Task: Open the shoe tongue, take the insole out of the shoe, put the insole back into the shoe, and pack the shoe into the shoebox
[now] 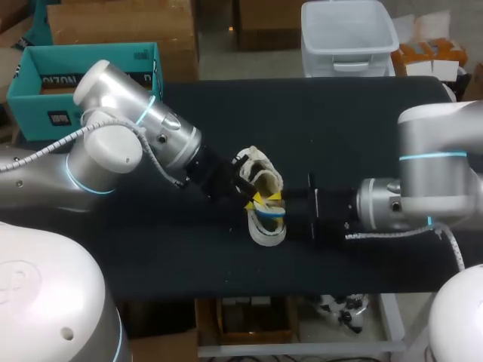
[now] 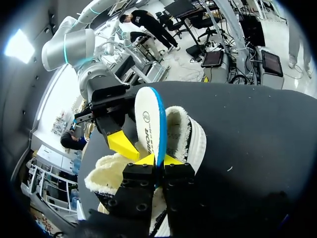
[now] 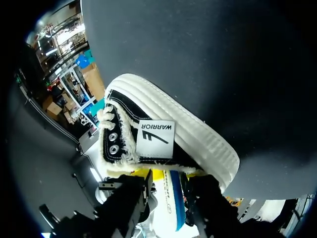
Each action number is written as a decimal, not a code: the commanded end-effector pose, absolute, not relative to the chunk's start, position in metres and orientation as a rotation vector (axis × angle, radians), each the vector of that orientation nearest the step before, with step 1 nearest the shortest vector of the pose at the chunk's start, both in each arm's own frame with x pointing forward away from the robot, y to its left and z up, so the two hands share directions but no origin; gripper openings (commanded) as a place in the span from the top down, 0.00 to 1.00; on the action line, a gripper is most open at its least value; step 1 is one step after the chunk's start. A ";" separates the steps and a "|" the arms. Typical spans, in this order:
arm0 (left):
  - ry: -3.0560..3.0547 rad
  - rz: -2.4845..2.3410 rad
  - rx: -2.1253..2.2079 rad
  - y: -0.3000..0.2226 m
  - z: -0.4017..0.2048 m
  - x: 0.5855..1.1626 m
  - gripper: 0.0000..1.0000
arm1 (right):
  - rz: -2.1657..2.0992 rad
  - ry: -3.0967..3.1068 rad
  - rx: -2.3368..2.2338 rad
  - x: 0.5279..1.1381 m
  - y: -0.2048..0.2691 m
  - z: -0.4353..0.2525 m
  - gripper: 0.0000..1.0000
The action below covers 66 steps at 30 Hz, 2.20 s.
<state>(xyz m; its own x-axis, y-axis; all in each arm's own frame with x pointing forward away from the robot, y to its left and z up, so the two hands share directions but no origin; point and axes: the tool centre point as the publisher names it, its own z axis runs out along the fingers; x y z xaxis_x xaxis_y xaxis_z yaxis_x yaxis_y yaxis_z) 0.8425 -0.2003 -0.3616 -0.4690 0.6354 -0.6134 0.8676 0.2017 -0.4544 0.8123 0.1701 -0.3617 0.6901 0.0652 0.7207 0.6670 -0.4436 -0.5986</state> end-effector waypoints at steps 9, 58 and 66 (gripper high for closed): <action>2.184 -1.144 1.401 -0.202 -0.363 0.842 1.00 | -0.837 -0.546 -1.967 0.782 0.158 -0.343 1.00; 2.178 -1.166 1.414 -0.206 -0.368 0.842 1.00 | -0.795 -0.559 -2.068 0.790 0.163 -0.343 0.84; 2.178 -1.189 1.426 -0.204 -0.361 0.835 0.42 | -0.752 -0.565 -2.058 0.800 0.165 -0.354 1.00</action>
